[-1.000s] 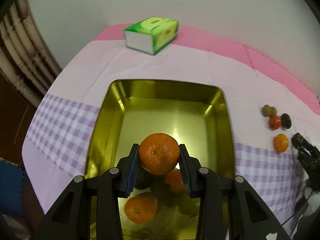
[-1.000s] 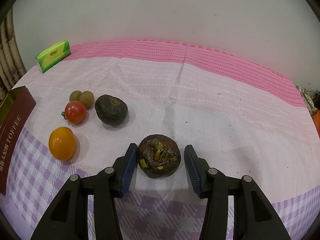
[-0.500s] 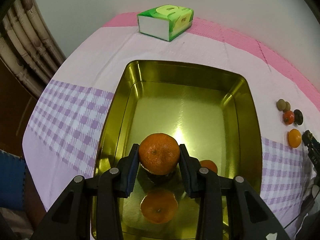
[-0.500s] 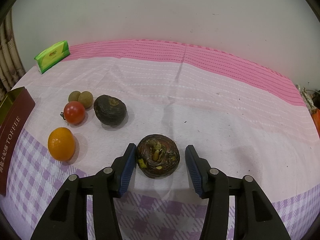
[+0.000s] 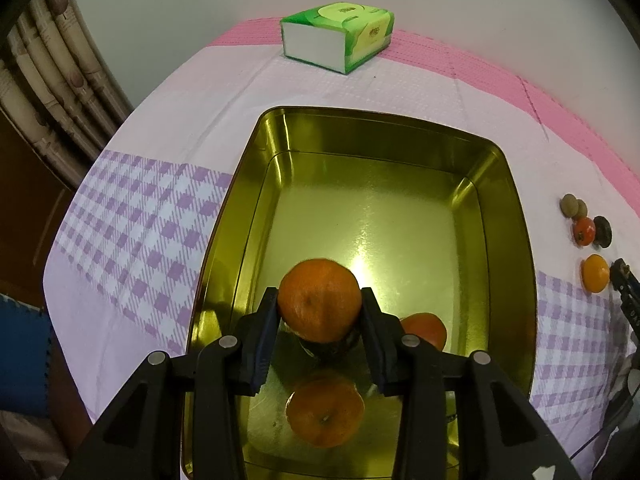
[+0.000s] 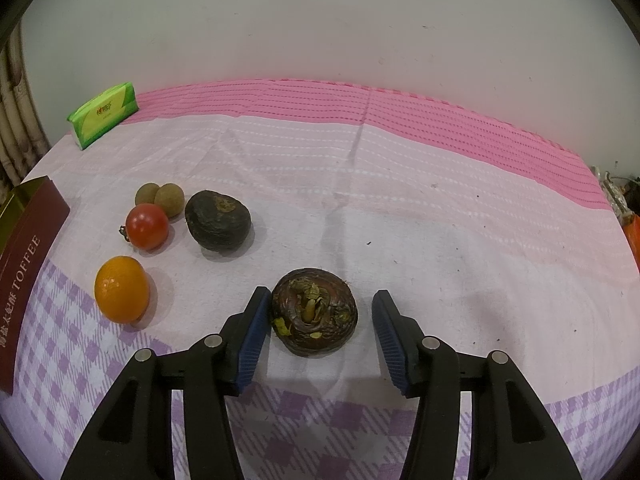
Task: Organize fruits
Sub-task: 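Carry the mandarin into the tin tray and open the left tool, then raise the open left tool away from the tin tray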
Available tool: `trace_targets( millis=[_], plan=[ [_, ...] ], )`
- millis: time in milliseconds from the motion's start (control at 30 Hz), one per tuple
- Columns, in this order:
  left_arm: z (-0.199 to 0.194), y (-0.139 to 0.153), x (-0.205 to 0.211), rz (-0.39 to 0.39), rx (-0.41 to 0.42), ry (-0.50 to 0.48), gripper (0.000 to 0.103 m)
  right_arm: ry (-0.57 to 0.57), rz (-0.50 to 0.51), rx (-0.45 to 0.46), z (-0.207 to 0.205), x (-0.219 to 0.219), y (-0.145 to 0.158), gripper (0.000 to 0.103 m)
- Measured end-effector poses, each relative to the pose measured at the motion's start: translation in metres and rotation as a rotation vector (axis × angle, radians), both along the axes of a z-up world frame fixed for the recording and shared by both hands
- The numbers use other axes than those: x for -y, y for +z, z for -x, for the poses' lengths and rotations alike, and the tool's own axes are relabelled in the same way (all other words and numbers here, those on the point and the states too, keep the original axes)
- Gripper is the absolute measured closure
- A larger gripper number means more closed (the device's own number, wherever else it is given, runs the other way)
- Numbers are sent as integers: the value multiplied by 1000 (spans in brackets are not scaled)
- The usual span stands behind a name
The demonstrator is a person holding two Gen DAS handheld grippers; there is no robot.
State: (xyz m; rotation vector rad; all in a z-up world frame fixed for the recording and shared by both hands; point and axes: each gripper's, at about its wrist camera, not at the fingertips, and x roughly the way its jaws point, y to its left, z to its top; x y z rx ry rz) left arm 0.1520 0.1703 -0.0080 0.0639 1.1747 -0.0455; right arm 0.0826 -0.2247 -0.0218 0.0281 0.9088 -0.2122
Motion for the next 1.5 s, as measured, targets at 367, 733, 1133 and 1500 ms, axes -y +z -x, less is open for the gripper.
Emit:
trace_targets(
  millis=[367,733,1133,1500],
  plan=[
    [1,1,-1,16,-4,-5,66,-4,-2,0,0,1,0,48],
    [0,3,-6,44,4,11,62,-6,-1,-1,-1,3,0,46],
    [7,17,-1,98,57,-17,59,-7,-4,-1,-2,3,-1,45],
    [23,28,6,88,116,-45,59,-9,-4,0,-2,3,-1,44]
  ],
)
